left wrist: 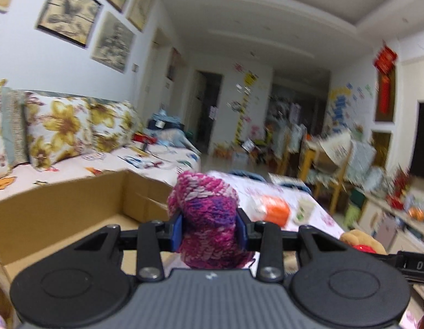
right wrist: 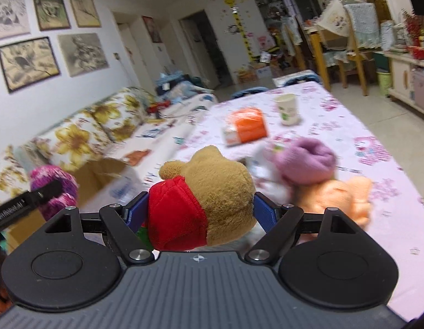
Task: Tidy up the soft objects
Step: 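Drop the pink pouch into the cardboard box with left while right carries the red strawberry plush there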
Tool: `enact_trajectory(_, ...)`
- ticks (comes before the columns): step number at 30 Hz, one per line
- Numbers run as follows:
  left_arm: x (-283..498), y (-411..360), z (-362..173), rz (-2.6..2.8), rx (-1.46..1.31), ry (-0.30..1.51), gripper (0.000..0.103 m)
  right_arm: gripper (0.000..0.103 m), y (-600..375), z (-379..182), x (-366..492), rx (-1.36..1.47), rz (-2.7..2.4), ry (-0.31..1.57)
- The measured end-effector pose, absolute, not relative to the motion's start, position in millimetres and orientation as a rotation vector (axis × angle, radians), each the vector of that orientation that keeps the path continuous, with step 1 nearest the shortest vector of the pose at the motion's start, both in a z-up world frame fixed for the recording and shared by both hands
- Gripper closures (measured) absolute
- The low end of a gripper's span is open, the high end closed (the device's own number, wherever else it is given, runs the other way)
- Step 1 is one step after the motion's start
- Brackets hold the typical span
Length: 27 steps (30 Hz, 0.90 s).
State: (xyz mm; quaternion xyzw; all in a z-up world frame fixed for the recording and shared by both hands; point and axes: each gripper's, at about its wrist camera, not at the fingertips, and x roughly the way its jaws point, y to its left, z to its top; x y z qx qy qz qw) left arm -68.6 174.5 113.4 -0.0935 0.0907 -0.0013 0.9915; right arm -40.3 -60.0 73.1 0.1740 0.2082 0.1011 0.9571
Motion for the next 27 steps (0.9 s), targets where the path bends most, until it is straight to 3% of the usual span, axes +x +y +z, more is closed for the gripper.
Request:
enact_trajectory(11, -63, 219, 106, 0.211, -0.273, 0.207, 0.065, 0.003, 24, 109, 27, 0.416, 0.463, 0.43)
enact_trajectory(27, -57, 233, 95, 0.283, -0.268, 0.302, 0.058, 0.0, 80, 97, 78, 0.363, 0.522, 0.522)
